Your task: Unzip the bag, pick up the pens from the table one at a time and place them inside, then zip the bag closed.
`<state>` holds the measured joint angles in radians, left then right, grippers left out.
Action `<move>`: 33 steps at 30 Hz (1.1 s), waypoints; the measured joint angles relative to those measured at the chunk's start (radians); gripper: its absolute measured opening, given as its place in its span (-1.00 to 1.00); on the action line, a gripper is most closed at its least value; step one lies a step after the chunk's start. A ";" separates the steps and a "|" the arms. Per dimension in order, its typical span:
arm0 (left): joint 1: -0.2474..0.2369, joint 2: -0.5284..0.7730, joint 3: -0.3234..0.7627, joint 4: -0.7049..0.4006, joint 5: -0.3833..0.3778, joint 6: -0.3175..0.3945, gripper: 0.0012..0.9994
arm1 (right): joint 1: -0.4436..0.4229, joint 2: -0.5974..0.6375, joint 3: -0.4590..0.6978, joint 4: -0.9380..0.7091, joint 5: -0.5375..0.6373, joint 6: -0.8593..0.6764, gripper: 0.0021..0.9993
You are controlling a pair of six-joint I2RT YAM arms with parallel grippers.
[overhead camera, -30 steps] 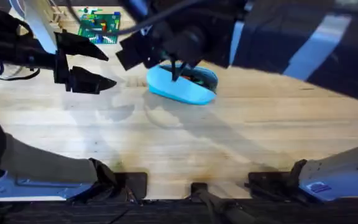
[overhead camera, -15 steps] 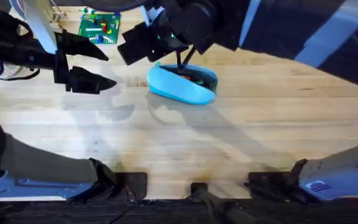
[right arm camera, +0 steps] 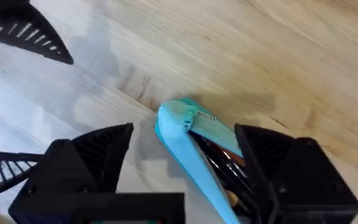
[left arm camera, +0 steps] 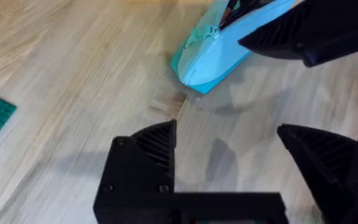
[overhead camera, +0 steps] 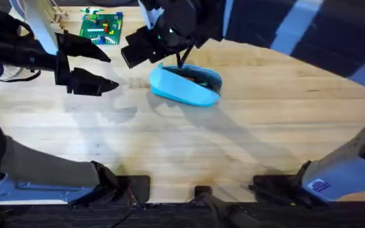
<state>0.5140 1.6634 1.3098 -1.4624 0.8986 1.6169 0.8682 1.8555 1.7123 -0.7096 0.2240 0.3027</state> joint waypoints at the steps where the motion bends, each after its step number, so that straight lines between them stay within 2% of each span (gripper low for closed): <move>1: 0.000 0.000 0.000 0.000 0.000 0.000 0.99 | -0.001 0.006 0.000 0.002 -0.003 0.001 1.00; 15: 0.000 0.000 0.000 0.000 0.000 0.000 0.99 | -0.010 0.098 0.000 0.040 -0.012 0.007 1.00; 33: 0.000 0.000 0.000 0.000 0.000 0.000 0.99 | -0.040 0.168 0.002 0.077 -0.012 0.087 0.98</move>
<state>0.5140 1.6635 1.3098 -1.4624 0.8986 1.6169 0.8280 2.0238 1.7142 -0.6322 0.2122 0.3900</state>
